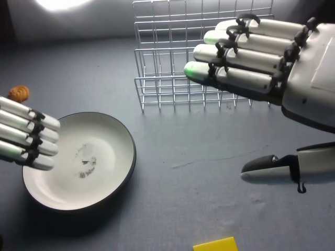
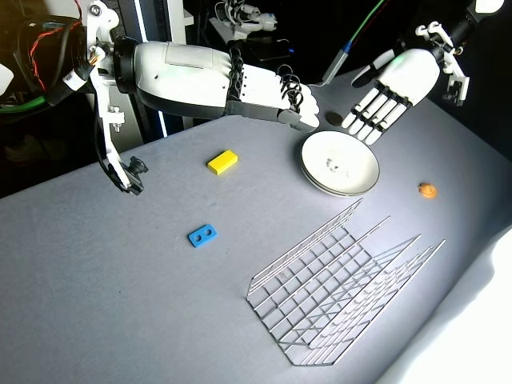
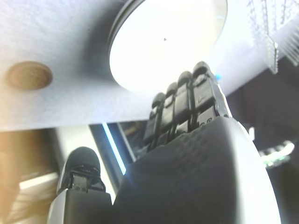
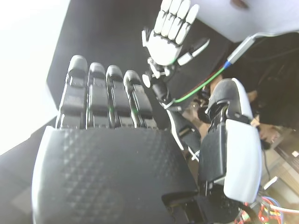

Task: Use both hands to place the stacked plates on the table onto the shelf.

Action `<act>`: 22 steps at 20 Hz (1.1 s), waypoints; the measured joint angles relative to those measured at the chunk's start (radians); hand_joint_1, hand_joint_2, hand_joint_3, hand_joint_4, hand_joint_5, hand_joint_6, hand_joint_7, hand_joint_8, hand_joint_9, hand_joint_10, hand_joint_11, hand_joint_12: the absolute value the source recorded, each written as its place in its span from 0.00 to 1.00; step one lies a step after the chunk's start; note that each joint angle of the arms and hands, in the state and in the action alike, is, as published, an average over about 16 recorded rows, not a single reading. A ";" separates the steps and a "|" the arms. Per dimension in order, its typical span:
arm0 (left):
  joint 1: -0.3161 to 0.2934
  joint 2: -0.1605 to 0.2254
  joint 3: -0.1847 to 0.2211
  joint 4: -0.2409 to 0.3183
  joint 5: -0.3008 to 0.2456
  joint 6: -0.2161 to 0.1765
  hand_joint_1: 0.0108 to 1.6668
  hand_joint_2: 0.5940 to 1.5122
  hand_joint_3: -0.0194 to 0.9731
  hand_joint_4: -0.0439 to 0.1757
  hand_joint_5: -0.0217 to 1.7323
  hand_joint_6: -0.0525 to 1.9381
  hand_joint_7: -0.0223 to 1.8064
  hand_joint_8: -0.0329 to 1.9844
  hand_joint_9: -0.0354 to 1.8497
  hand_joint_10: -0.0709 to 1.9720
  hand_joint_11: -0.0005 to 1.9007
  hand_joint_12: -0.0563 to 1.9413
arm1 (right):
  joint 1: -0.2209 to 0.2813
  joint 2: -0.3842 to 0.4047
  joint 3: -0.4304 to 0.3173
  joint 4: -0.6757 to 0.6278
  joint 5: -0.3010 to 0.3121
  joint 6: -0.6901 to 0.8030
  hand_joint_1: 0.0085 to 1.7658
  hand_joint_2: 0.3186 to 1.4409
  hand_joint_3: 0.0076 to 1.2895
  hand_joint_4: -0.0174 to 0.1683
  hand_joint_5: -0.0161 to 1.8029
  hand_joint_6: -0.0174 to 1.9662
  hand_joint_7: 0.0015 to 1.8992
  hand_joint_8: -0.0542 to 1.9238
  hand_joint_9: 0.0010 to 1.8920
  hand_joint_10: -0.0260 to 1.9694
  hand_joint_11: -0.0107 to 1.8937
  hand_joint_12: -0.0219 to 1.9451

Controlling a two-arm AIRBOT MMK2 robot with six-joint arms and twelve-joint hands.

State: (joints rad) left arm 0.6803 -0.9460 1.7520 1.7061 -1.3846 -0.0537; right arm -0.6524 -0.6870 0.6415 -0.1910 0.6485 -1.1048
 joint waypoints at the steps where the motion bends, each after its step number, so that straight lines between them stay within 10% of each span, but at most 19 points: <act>1: 0.012 -0.005 0.006 -0.004 0.002 0.002 0.00 0.65 0.04 0.20 0.02 0.02 0.02 0.01 0.03 0.04 0.01 0.02 | -0.002 -0.001 0.000 0.000 0.000 -0.003 0.15 0.68 0.01 0.09 0.04 0.02 0.02 0.04 0.03 0.02 0.02 0.13; 22: 0.148 -0.094 0.061 -0.032 0.081 0.033 0.00 0.64 0.03 0.18 0.02 0.02 0.02 0.01 0.03 0.03 0.01 0.02 | -0.035 -0.013 0.000 0.000 -0.004 -0.062 0.20 0.67 0.01 0.09 0.03 0.02 0.02 0.04 0.02 0.02 0.02 0.11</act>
State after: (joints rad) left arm 0.8280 -1.0399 1.8133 1.6742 -1.3031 -0.0205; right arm -0.6871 -0.7001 0.6415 -0.1906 0.6443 -1.1672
